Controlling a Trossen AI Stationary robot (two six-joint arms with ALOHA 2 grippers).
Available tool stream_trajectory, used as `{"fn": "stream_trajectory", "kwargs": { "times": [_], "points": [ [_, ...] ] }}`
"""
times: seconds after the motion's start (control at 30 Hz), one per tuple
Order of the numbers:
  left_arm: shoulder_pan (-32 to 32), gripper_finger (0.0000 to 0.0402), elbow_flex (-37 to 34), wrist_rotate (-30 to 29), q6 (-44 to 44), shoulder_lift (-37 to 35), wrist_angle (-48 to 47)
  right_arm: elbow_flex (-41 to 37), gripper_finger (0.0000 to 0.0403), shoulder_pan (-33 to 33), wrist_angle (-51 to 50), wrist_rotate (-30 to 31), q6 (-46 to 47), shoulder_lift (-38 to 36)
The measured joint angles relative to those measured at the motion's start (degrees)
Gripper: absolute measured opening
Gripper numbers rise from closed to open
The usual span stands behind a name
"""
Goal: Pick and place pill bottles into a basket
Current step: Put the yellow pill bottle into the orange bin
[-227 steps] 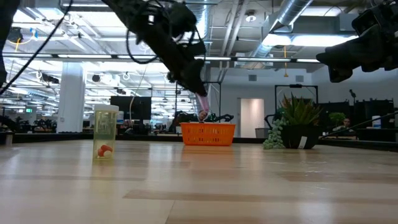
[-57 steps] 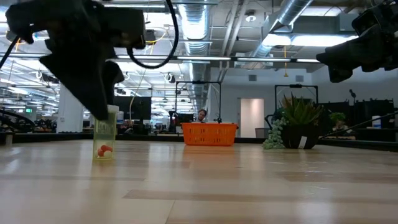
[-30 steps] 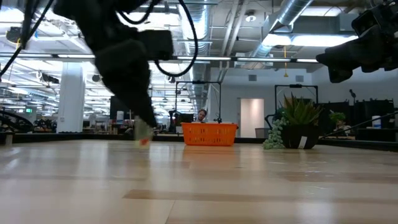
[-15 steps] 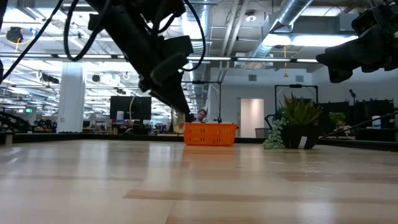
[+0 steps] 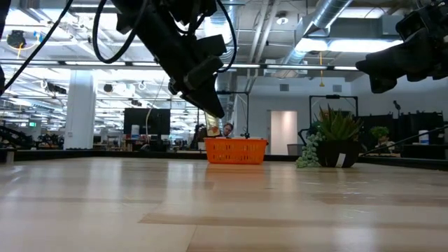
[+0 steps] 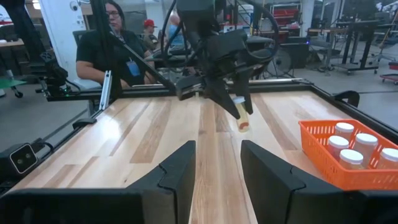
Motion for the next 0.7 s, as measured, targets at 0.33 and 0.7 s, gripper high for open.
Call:
{"fn": "stream_trajectory", "kwargs": {
  "times": [0.33,0.7],
  "points": [
    [0.5,0.0091,0.0,0.2,1.0,0.0,0.0,0.0,0.0121,0.0,0.0,0.0,0.0,0.0],
    [4.6,0.0091,0.0,0.4,4.2,-5.4,-0.4,0.0,0.0121,0.0,0.0,0.0,0.0,0.0]
  ]
}}
